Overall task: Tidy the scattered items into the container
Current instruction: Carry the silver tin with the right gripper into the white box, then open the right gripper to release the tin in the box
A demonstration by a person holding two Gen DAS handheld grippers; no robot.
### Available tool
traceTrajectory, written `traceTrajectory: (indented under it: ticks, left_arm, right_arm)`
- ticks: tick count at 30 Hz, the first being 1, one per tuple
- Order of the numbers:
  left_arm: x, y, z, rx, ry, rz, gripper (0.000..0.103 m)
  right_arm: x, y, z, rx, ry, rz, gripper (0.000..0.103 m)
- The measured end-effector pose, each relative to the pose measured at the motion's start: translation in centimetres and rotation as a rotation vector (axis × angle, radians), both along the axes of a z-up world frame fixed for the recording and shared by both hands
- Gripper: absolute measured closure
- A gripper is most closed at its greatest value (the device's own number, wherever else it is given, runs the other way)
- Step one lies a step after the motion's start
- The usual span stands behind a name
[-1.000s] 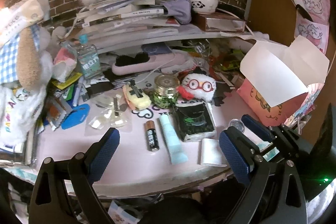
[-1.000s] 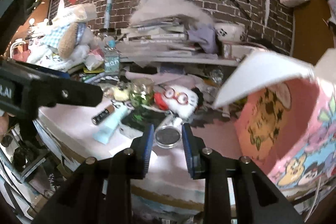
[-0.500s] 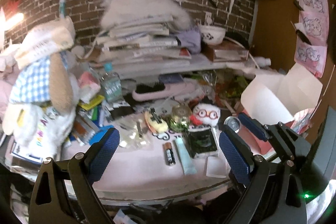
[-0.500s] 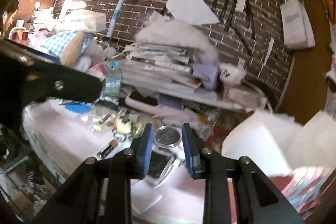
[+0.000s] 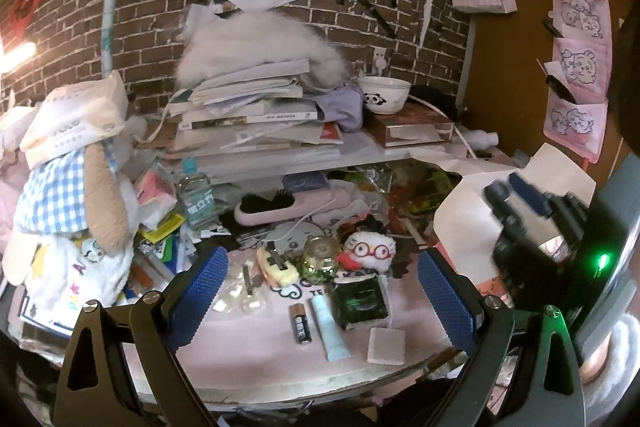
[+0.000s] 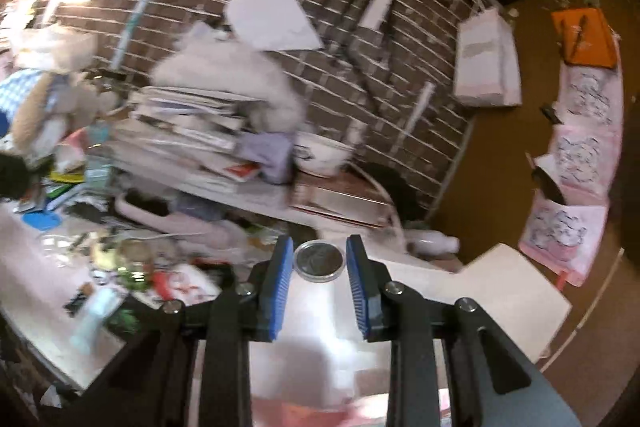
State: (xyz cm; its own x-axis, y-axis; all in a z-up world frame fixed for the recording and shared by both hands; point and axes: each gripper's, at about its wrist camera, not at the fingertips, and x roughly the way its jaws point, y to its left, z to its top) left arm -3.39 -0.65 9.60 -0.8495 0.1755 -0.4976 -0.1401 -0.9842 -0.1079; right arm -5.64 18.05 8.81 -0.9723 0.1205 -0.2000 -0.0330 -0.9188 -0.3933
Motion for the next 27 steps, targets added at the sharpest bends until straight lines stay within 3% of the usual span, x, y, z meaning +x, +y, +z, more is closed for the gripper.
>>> traceTrajectory:
  ticks: [7, 12, 18, 27]
  left_arm:
    - [-0.2, 0.3, -0.2, -0.002, -0.010, 0.004, 0.008]
    - [-0.5, 0.2, -0.5, 0.001, -0.021, 0.013, 0.008]
    - [-0.7, 0.3, -0.9, 0.000, -0.033, 0.012, 0.008]
    - [-1.1, 0.3, -1.2, -0.005, -0.047, 0.013, 0.008]
  right_arm:
    - [-2.0, 5.4, 2.1, -0.094, -0.038, -0.120, 0.078]
    - [-4.6, 8.0, 2.0, -0.187, -0.222, -0.105, 0.078]
    - [-7.3, 8.8, 0.3, -0.219, -0.392, -0.073, 0.078]
    - [-9.4, 7.9, -2.1, -0.158, -0.537, -0.065, 0.078]
